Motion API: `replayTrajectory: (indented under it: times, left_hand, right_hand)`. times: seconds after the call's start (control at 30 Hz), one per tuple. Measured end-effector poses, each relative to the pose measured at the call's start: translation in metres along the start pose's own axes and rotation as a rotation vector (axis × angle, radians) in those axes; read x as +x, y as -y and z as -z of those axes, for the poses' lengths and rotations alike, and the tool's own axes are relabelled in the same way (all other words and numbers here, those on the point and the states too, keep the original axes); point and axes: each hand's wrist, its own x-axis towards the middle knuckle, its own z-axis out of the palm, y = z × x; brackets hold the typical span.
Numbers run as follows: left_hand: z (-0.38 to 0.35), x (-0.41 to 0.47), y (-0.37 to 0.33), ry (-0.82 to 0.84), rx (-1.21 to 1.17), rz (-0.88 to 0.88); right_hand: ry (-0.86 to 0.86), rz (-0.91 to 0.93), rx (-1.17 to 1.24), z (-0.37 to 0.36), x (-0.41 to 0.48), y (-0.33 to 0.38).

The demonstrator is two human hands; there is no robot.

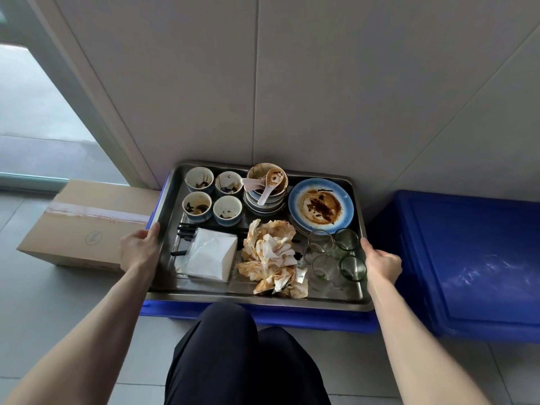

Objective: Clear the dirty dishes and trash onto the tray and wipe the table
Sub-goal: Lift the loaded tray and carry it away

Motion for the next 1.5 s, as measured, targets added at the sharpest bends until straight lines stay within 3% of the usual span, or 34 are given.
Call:
replayTrajectory:
  times: [0.33,0.7,0.93,1.2,1.5]
  left_hand:
    - [-0.004,0.000,0.006,-0.008,-0.021,-0.016]
    - [0.001,-0.005,0.013,0.008,-0.036,-0.110]
    - [0.003,-0.014,0.007,-0.058,0.103,-0.150]
    - [0.001,-0.013,0.011,-0.062,-0.099,-0.062]
    - [0.001,-0.003,0.012,-0.046,-0.143,-0.047]
  right_hand:
    - [-0.012,0.021,0.003,0.001,-0.001,-0.006]
    - [0.089,0.044,0.020,0.006,-0.001,-0.012]
    - [0.091,0.034,0.030,0.009,0.000,-0.013]
    - [0.066,-0.008,0.132,0.005,-0.003,-0.015]
    - [0.056,-0.025,0.180,0.002,-0.002,-0.018]
